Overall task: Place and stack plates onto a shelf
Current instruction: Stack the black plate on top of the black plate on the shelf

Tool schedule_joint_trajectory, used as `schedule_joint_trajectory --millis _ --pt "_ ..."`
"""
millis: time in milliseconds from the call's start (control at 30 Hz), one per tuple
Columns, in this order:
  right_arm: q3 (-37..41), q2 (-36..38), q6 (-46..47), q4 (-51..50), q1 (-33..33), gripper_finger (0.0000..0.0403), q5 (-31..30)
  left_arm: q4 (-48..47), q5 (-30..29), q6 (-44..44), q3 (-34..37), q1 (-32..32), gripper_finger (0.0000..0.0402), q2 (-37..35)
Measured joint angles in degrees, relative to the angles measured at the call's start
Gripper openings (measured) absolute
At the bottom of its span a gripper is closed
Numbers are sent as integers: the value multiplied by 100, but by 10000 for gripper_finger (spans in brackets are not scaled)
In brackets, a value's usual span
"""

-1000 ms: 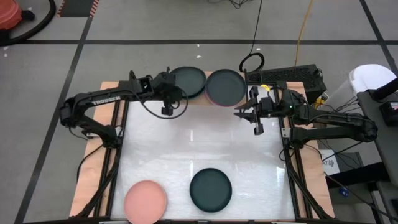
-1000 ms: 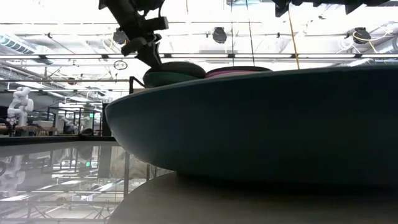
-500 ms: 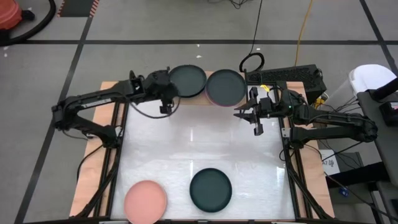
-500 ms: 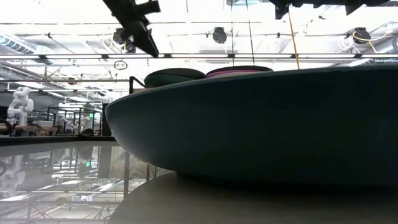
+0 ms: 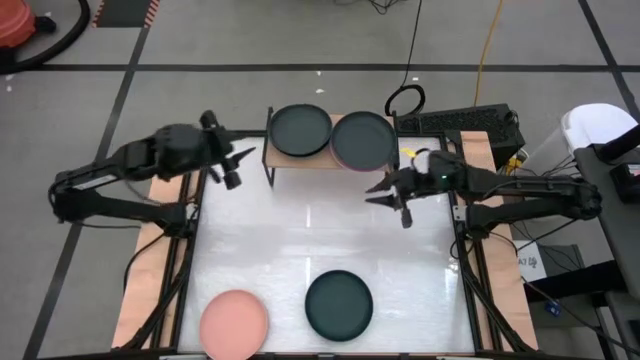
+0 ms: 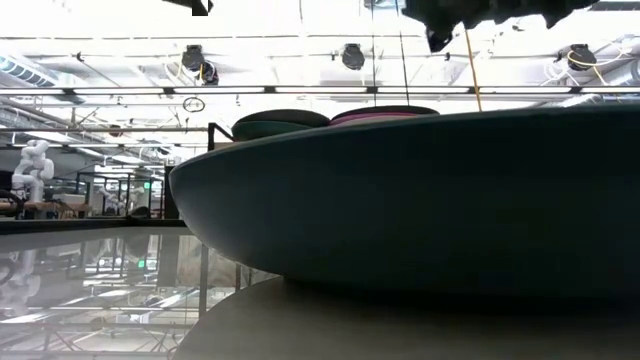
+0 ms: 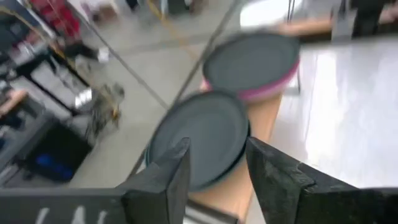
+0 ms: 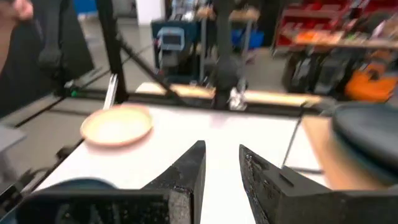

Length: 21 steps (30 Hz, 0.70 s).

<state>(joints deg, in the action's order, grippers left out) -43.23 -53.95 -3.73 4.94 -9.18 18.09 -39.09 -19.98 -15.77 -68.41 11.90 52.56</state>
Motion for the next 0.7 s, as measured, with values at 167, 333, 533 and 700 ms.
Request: schedule_joint_trajectory --millis 167,333,533,700 --pt "-285 -716 -55 -425 407 80 5 987 13 285 831 -230 131 -777" --pt "-334 -1497 -54 -404 900 80 190 1869 206 629 1777 -420 124 -1320" --pt "-334 -2450 285 -222 1347 80 168 3130 242 909 2797 -694 124 -1564" --pt "-334 -3075 817 113 1549 80 270 4265 248 943 3527 -892 123 -1515"
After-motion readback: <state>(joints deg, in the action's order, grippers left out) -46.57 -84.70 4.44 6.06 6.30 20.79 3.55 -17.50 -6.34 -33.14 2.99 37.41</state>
